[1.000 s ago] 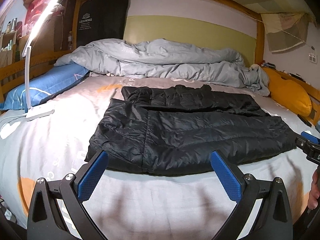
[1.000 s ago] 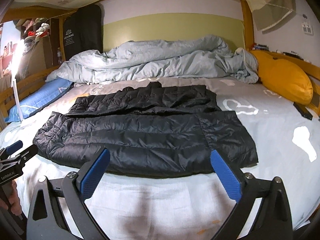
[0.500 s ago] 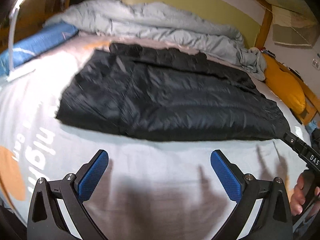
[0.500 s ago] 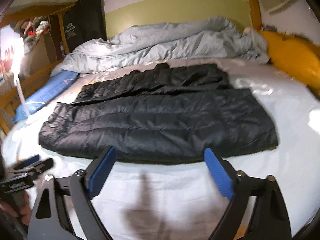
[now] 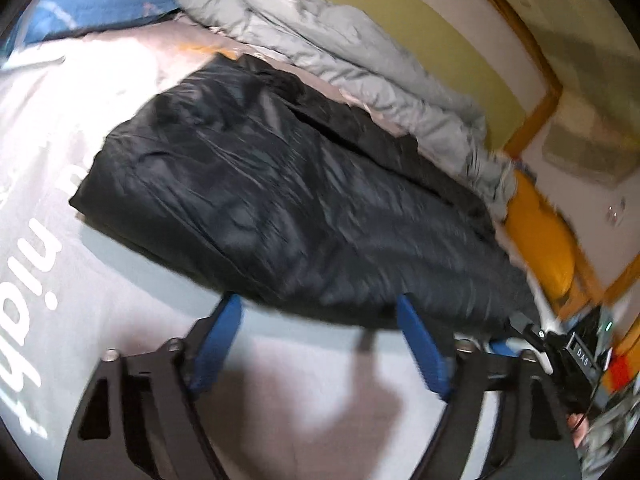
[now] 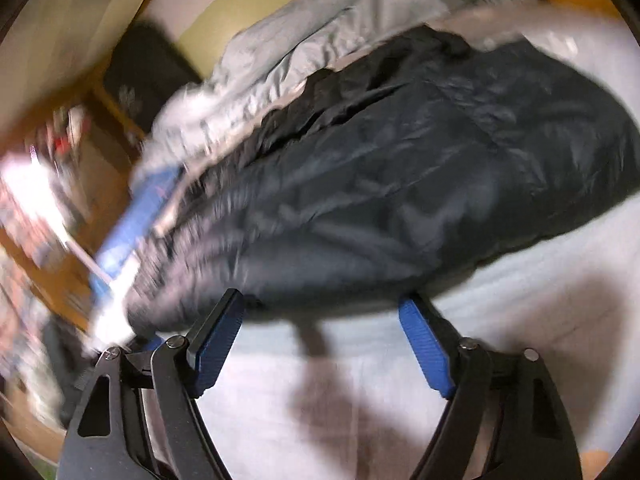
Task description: Fold large clothes
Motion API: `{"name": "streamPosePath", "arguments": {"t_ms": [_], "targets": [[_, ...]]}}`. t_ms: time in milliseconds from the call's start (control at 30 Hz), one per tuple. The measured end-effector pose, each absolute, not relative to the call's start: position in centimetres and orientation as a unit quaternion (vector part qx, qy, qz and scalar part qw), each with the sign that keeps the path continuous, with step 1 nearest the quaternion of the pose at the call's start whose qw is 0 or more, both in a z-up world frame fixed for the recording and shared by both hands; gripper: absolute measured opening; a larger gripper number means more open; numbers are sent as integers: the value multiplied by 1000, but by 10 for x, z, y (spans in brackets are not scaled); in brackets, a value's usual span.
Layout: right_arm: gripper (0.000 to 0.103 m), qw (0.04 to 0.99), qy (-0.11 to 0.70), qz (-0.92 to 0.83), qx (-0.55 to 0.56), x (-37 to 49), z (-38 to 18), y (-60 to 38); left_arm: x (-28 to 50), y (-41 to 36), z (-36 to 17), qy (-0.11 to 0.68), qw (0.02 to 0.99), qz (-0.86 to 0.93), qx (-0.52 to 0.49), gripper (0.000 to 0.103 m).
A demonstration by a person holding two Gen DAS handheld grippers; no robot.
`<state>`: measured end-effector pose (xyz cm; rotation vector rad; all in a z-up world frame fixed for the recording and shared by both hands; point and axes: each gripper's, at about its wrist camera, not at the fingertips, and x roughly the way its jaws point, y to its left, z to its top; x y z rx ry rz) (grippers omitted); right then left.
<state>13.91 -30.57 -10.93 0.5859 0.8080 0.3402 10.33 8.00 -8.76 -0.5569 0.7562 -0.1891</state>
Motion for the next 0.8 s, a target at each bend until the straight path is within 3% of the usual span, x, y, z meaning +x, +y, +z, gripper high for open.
{"name": "streamPosePath", "arguments": {"t_ms": [33,100,200,267,300,333,367,433,667,800], "targets": [[74,856,379,163,311,140,-111,-316,105,83,-88,361,888,-89,-270,61],[71,856,366,149,333,141,-112,-329,111,81,-89,355,899,-80,-245,50],[71,863,357,130,333,145,-110,-337,115,76,-89,347,905,-85,-233,42],[67,867,357,127,325,148,-109,-336,114,75,-86,338,906,-95,-235,30],[52,872,358,118,312,148,-107,-335,114,74,-84,334,907,-101,-236,22],[30,881,360,102,291,147,-104,-332,112,74,-79,327,909,-109,-235,15],[22,889,358,92,270,147,-100,-328,109,71,-73,319,914,-109,-226,12],[10,905,340,89,240,139,-89,-323,98,62,-56,301,931,-84,-187,8],[7,939,313,75,116,91,-24,-303,51,60,-15,334,922,-91,-175,7],[7,921,370,81,96,73,-10,-304,27,58,-12,369,911,-105,-151,7]]}}
